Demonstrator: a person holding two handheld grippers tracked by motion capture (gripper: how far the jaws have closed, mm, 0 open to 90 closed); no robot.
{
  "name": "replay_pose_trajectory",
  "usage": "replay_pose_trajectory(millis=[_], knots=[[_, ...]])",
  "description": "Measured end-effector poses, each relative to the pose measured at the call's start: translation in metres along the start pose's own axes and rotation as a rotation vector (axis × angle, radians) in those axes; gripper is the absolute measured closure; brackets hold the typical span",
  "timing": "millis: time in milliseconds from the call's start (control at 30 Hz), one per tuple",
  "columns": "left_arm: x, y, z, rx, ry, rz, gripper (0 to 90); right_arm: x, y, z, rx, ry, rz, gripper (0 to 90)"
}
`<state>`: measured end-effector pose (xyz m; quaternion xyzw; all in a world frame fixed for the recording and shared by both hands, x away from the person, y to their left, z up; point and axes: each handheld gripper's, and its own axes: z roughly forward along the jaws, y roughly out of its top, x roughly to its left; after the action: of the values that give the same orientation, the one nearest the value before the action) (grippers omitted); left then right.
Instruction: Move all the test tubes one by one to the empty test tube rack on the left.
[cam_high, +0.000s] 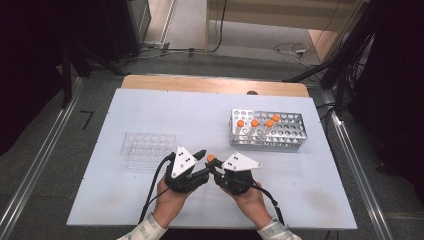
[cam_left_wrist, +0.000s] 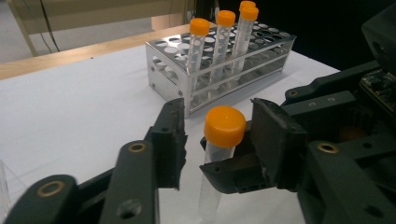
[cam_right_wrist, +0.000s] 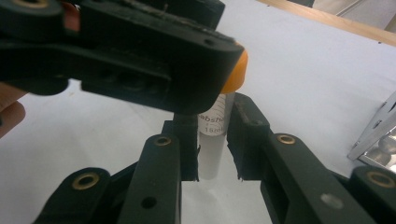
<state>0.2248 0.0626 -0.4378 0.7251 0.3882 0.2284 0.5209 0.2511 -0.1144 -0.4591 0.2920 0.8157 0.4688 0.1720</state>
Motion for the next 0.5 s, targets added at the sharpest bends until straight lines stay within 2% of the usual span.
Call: replay_pose_trajectory(millis=[100,500], knots=[[-0.0004,-0.0002,0.0002,0.002,-0.008,0.007,62.1,0.001,0.0,0.0006,-0.002,0.001,0.001,71.7],[-0.0015,-0.0021,0.0032,0.019,-0.013,0.016,68.1,0.0016,0.0008,-0.0006,-0.009,0.015,0.002,71.7]])
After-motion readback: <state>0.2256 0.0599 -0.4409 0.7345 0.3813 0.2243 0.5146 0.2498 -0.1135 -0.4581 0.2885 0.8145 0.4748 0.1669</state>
